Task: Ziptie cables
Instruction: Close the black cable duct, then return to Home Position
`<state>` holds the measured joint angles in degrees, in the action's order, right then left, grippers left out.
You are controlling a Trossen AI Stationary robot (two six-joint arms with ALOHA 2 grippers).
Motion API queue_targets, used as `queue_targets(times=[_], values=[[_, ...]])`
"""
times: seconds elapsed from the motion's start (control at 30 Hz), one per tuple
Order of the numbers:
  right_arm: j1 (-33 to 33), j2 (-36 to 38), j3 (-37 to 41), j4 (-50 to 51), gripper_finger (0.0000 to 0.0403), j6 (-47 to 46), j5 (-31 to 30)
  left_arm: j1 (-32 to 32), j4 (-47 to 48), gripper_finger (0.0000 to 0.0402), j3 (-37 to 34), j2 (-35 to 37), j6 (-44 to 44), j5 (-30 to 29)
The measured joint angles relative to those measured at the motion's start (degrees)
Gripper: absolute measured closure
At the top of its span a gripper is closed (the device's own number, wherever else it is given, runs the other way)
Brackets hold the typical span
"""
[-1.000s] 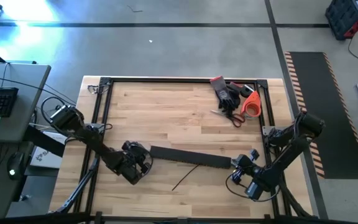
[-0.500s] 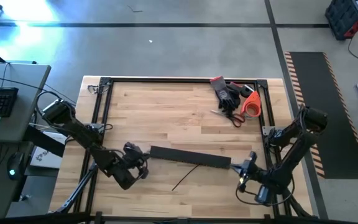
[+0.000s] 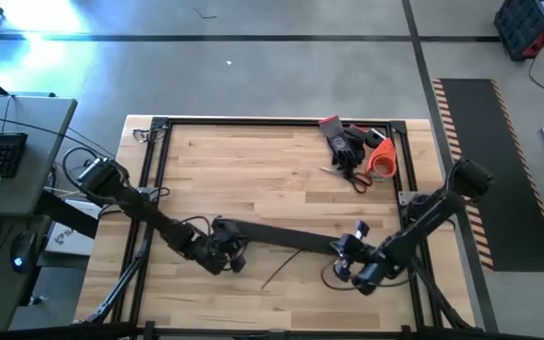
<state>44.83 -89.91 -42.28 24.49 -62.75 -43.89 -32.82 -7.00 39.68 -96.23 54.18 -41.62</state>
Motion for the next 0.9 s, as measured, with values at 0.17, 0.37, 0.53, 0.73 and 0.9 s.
queue_targets(times=[0.17,0.37,0.53,0.73,0.9], values=[[-5.99,0.0,0.0,-0.52,0.0403,6.25,2.17,1.85,5.02,0.0401,0.02,-2.44,3.96,-0.43],[-13.31,0.02,-0.04,-1.02,0.0403,14.7,3.36,2.96,9.79,0.0401,0.02,-0.52,4.65,-1.1],[-17.36,0.89,-0.02,-2.37,0.0403,20.71,4.03,3.66,15.32,0.0401,0.01,3.97,4.63,-1.07],[-17.54,12.07,0.02,5.49,0.0403,22.74,2.74,3.6,17.18,0.0401,0.01,14.78,-0.24,-1.02],[-16.13,26.75,0.04,15.4,0.0403,24.25,2.13,3.78,23.18,0.0401,0.01,27.28,-7.87,-3.07]])
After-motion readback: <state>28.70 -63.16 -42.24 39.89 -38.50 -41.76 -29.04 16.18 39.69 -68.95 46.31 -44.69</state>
